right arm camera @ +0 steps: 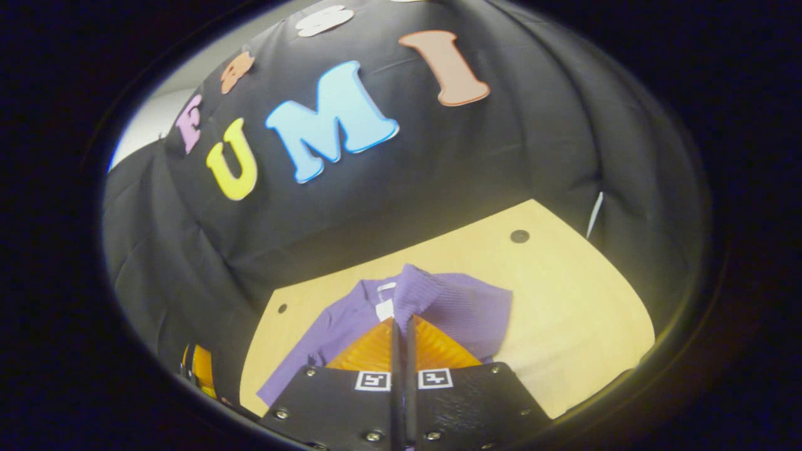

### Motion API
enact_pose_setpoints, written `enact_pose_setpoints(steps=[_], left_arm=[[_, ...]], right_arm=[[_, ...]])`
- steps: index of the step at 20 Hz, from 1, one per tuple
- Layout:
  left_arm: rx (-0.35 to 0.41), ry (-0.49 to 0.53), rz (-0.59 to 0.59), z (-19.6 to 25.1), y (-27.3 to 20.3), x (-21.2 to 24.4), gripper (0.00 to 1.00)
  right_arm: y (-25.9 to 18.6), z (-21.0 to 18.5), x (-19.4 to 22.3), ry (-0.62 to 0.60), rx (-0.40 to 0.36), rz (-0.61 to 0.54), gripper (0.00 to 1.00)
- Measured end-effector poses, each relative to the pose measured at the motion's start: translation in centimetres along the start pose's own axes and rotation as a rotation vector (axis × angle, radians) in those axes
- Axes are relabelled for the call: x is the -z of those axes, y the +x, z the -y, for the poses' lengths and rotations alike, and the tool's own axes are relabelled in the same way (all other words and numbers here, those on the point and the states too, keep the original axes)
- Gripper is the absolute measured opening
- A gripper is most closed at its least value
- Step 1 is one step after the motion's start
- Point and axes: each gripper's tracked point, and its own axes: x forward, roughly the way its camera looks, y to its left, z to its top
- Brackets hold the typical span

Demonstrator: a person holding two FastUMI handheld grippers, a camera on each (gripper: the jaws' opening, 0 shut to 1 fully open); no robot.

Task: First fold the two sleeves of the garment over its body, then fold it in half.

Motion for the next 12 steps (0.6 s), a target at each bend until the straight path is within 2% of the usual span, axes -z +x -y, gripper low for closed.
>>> enact_pose_setpoints(steps=[5,12], left_arm=[[-0.049,-0.024,-0.005,-2.8,-0.2,0.4,0.94],[-0.076,-0.024,-0.060,-5.1,0.2,2.4,0.94]], right_arm=[[0.5,-4.3,5.3,-0.146,-0.093,-0.084,0.01],[2.6,-4.6,11.7,-0.315,-0.069,-0.192,0.01]])
